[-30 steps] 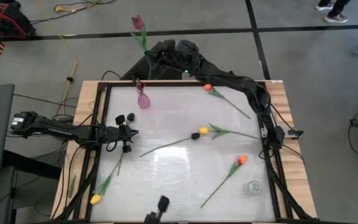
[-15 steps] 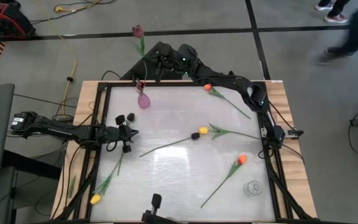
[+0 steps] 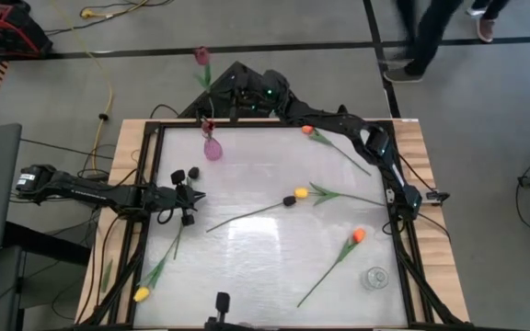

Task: Sort flowers into vase by color
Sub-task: Put the red flower into the purple vase

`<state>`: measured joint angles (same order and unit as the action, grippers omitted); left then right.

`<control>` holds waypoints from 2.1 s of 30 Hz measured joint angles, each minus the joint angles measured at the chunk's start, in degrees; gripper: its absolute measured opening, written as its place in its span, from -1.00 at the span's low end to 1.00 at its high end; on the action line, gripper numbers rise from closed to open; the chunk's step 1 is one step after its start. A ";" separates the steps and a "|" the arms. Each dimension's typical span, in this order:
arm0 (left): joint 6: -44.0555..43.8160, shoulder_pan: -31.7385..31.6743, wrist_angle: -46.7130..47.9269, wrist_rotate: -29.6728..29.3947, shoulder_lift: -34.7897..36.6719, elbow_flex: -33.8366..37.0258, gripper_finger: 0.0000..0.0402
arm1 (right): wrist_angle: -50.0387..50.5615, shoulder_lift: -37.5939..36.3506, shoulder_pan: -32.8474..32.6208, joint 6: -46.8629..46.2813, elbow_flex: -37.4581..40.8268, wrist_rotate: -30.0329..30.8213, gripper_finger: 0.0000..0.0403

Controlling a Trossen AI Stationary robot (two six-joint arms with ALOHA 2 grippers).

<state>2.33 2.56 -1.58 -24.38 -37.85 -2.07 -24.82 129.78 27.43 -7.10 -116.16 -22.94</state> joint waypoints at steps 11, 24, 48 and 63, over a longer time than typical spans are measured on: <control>0.00 0.00 -0.01 0.00 0.02 0.00 -0.95 | -3.22 2.43 -2.65 1.94 -0.13 2.34 -0.92; 0.00 0.00 0.00 0.01 0.02 0.00 -0.95 | -2.33 3.48 -2.17 2.50 -0.02 2.49 -0.92; 0.00 0.00 0.00 0.00 0.02 0.00 -0.95 | 8.17 3.43 -3.78 5.66 -0.02 3.98 -0.73; 0.00 0.00 0.00 0.00 0.02 0.00 -0.95 | 24.63 3.41 -2.71 7.00 -7.60 3.43 -0.09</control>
<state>2.33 2.57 -1.58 -24.38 -37.83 -2.07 -0.19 133.19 24.72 -0.10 -123.76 -19.51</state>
